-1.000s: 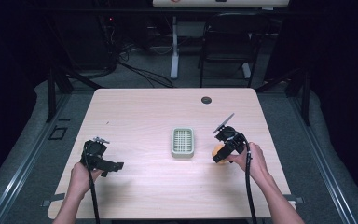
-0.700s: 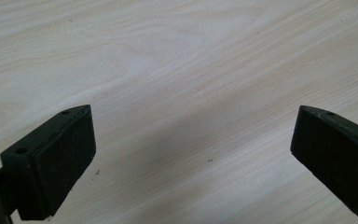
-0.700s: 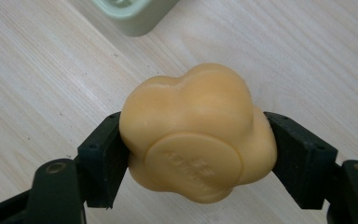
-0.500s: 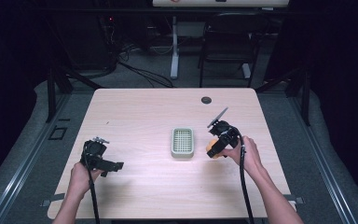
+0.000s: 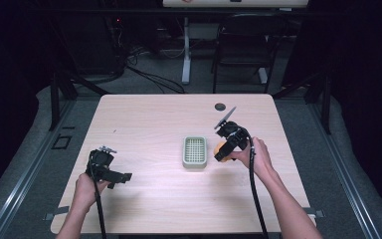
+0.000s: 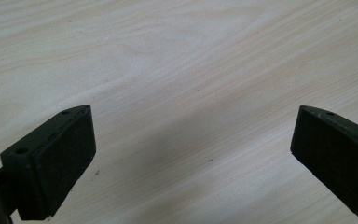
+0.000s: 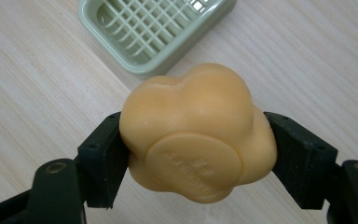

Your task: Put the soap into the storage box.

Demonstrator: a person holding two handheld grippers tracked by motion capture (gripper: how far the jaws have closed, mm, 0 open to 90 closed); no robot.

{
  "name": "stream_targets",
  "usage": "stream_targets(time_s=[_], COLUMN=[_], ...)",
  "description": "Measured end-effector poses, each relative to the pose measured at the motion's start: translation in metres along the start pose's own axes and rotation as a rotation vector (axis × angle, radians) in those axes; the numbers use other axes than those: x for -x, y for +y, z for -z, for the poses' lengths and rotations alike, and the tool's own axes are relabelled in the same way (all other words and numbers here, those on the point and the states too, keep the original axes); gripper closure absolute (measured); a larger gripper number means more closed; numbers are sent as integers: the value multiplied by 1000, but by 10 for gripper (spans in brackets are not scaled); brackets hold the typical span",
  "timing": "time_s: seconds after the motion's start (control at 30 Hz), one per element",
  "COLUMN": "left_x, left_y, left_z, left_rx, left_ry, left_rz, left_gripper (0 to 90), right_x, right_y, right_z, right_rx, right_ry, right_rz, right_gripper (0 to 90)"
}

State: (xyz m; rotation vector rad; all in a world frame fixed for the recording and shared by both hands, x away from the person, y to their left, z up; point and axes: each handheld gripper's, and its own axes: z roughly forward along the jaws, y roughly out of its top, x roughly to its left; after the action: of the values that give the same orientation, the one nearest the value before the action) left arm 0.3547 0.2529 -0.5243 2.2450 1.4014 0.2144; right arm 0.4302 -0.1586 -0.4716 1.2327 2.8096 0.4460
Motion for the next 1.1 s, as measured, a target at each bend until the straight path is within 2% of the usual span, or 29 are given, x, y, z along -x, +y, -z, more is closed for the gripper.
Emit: stream_targets(time_s=[0.1, 0.17, 0.2, 0.33, 0.37, 0.43, 0.47, 0.83, 1.03, 1.07, 1.1], left_x=[0, 0, 0, 0, 0, 0, 0, 0, 0, 0, 0], left_y=[0, 0, 0, 0, 0, 0, 0, 0, 0, 0, 0], left_z=[0, 0, 0, 0, 0, 0, 0, 0, 0, 0, 0], left_rx=[0, 0, 0, 0, 0, 0, 0, 1, 1, 2, 4], left_ry=[0, -1, -1, -1, -1, -2, -2, -3, -4, -4, -2], left_rz=[0, 0, -1, -1, -1, -1, -1, -1, -1, -1, -1], left_gripper=[0, 0, 0, 0, 0, 0, 0, 0, 0, 0, 0], right_x=[-1, -4, -3, -6, -5, -7, -7, -12, -15, -16, -16], right_y=[5, 8, 10, 16, 18, 21, 23, 40, 51, 52, 54], right_z=[0, -1, 0, -2, -1, -2, -2, -8, -11, -13, -13], right_rx=[3, 24, 6, 32, 13, 25, 13, 24, 12, 23, 21], right_ry=[3, 0, -2, 13, 2, 7, 7, 22, 20, 27, 25], right_rz=[5, -9, 11, -5, 16, 5, 21, 26, 47, 34, 39], right_gripper=[260, 260, 261, 260, 260, 260, 260, 260, 260, 260, 260])
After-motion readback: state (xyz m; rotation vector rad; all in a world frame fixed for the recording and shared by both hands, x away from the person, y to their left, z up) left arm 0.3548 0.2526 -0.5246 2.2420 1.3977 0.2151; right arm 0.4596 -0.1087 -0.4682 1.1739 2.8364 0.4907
